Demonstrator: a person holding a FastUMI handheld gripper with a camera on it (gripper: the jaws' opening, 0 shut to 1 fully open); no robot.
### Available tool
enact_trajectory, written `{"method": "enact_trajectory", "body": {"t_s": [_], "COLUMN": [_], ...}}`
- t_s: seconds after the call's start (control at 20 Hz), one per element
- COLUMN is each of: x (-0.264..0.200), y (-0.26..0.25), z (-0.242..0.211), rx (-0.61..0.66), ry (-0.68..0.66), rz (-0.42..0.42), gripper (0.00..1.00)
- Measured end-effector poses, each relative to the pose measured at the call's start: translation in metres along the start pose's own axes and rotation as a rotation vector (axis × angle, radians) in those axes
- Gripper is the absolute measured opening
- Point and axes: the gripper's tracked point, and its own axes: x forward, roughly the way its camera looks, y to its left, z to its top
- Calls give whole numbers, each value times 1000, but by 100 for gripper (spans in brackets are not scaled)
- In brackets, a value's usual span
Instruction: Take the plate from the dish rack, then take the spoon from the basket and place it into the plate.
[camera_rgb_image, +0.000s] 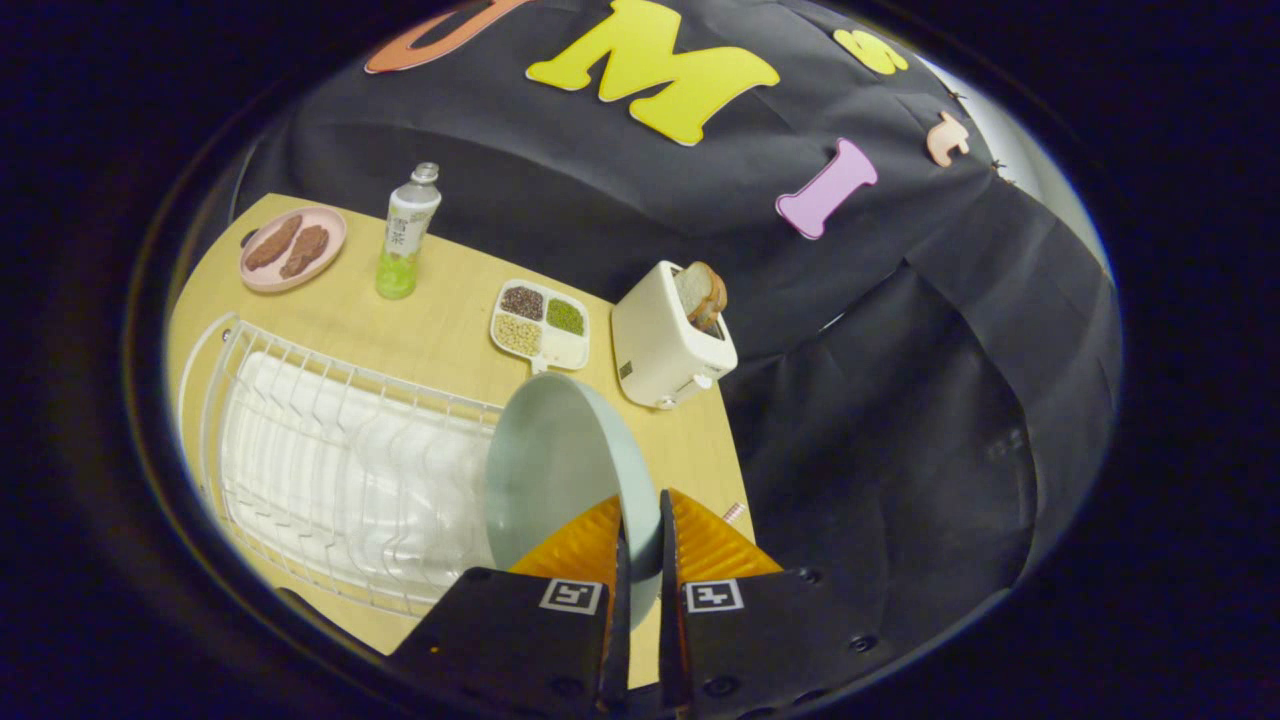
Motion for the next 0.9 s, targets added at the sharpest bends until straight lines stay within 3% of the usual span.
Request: {"method": "enact_trajectory", "body": {"t_s": [0.25,0.6,0.9], "x": [-25,-73,-83], "y": [-27,-34,-13], "z": [-13,-82,-164], "rx": [63,190,362], "ry": [-94,-216,-286], "rz": [70,334,537], "gripper": [17,17,17]}}
